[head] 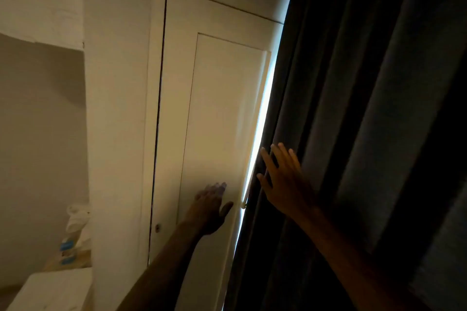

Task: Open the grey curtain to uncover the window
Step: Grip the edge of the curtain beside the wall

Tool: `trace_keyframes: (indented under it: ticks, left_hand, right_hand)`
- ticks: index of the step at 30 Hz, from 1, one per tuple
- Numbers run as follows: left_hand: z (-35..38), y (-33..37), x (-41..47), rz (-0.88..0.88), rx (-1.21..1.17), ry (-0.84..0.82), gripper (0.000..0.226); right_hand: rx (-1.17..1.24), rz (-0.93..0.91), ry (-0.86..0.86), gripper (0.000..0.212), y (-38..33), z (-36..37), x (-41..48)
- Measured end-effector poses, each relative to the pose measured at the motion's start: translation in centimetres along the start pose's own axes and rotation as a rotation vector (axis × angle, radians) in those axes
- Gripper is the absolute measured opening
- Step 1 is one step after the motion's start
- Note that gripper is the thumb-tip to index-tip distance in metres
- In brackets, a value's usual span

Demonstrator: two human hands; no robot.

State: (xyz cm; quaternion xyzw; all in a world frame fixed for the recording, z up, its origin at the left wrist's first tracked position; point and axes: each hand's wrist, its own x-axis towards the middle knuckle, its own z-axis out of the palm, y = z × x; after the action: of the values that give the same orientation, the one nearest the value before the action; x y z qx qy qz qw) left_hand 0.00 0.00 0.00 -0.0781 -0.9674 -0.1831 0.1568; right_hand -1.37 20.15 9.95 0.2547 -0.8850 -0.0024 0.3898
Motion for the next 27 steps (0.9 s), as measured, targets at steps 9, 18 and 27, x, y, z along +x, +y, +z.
trace_keyframes:
  ticks: [9,18,27]
  left_hand:
    - [3.7,-1.5,10.2,0.094,-0.261,0.003,0.062]
    - [7.3,0.3,15.5,0.096,-0.553,0.064,0.057]
    - [10.6,3.2,18.2,-0.066,-0.882,0.103,0.067]
  right_hand:
    - [-0.32,-0.108,-0.17,0.063,1.4,4.6,8.0]
    - [-0.46,-0.018,-0.351,0.072,4.4,6.5,8.1]
    - [-0.335,0.039,-0.326,0.062,6.6,5.2,9.0]
